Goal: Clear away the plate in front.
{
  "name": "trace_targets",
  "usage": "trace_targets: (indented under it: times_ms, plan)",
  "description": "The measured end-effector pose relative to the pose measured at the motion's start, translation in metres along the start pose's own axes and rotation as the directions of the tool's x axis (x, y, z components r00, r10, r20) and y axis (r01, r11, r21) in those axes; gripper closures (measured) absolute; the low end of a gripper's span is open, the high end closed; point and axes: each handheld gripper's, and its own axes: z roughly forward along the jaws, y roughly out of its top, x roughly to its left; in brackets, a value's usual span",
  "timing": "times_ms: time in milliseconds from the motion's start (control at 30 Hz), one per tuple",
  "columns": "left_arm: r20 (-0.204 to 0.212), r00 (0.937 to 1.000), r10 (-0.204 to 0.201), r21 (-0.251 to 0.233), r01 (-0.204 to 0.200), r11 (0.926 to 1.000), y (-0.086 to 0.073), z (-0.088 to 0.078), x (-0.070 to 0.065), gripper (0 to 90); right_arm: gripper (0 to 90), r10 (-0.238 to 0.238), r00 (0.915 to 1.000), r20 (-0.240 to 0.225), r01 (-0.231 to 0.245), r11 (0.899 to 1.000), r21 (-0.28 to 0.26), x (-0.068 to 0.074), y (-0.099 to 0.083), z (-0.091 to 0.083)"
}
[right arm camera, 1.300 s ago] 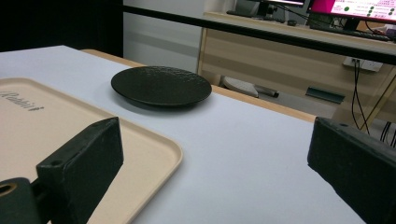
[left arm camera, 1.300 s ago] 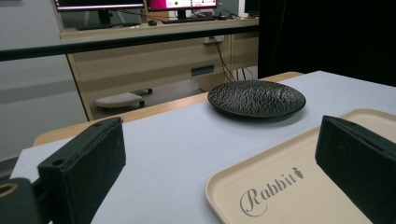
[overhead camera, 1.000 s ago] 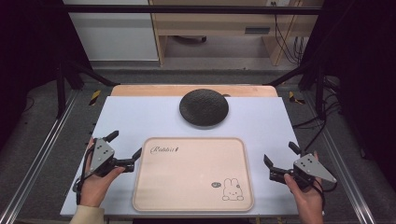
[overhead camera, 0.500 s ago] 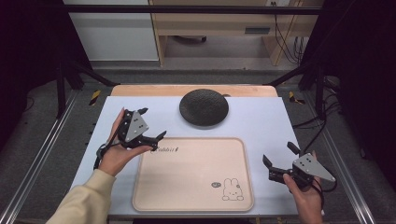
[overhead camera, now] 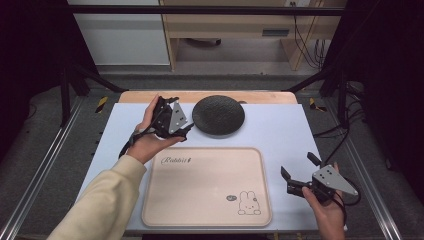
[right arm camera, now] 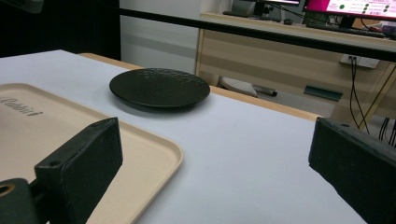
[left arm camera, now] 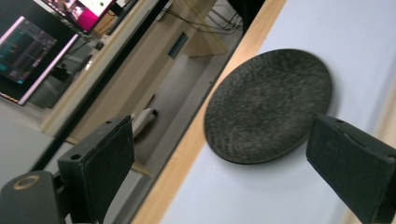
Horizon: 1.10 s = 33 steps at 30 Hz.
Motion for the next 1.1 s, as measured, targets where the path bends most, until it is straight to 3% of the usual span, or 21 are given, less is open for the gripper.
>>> trace_targets:
  times_ms: [100,333,567,767,800,833,867,900,933,967,1000,1033,1100]
  plan:
    - [-0.019,0.9994,0.030,0.001,-0.030,0.9996,0.004,0.010,0.005,8.4,3.2,0.004,1.0000,0.007,-0.004,1.000,0.000,-0.002,0.000,-0.001]
    - [0.006,0.9955,0.095,0.011,-0.095,0.9955,-0.001,0.043,0.002,9.6,3.2,-0.003,1.0000,0.000,0.003,1.000,0.004,0.001,0.000,0.002]
    - [0.018,0.9981,0.059,-0.003,-0.059,0.9982,-0.005,0.067,0.007,9.7,3.2,-0.001,1.0000,-0.003,0.001,1.000,0.003,0.001,0.000,0.002]
    - [0.068,0.9906,0.119,0.008,-0.120,0.9928,-0.011,0.078,-0.003,10.5,3.1,-0.002,1.0000,-0.008,0.002,1.000,0.000,0.001,0.000,0.002]
    - [0.075,0.9869,0.143,0.010,-0.144,0.9895,-0.011,0.078,-0.006,10.8,3.1,-0.002,1.0000,-0.008,0.002,1.000,0.000,0.001,0.000,0.002]
    - [0.088,0.9761,0.199,0.028,-0.202,0.9790,-0.011,0.076,-0.008,11.6,3.1,-0.001,1.0000,-0.008,0.001,1.000,-0.002,0.001,0.000,0.002]
    - [0.088,0.9761,0.199,0.028,-0.202,0.9790,-0.011,0.076,-0.008,13.7,3.1,0.000,1.0000,-0.007,0.000,1.000,-0.002,0.001,0.000,0.001]
    - [0.100,0.9681,0.230,0.028,-0.234,0.9719,-0.011,0.075,-0.011,13.7,3.1,0.000,1.0000,-0.007,0.000,1.000,-0.002,0.001,0.000,0.001]
    - [0.112,0.9510,0.288,0.028,-0.293,0.9557,-0.012,0.073,-0.017,16.2,3.1,0.002,1.0000,-0.005,-0.002,1.000,-0.005,0.001,0.000,0.001]
    - [0.113,0.9447,0.308,0.027,-0.313,0.9495,-0.013,0.072,-0.020,17.6,3.1,0.001,1.0000,-0.004,-0.001,1.000,-0.004,0.000,0.000,0.001]
    - [0.113,0.9447,0.308,0.027,-0.313,0.9495,-0.013,0.072,-0.020,18.9,3.1,0.001,1.0000,-0.004,-0.001,1.000,-0.004,0.000,0.000,0.001]
    - [0.118,0.9389,0.323,0.025,-0.328,0.9442,-0.014,0.072,-0.022,18.9,3.1,0.002,1.0000,-0.004,-0.002,1.000,-0.005,0.000,0.000,0.000]
    - [0.136,0.9204,0.367,0.024,-0.373,0.9275,-0.019,0.072,-0.031,22.3,3.1,0.004,1.0000,-0.003,-0.004,1.000,-0.006,0.000,0.000,0.001]
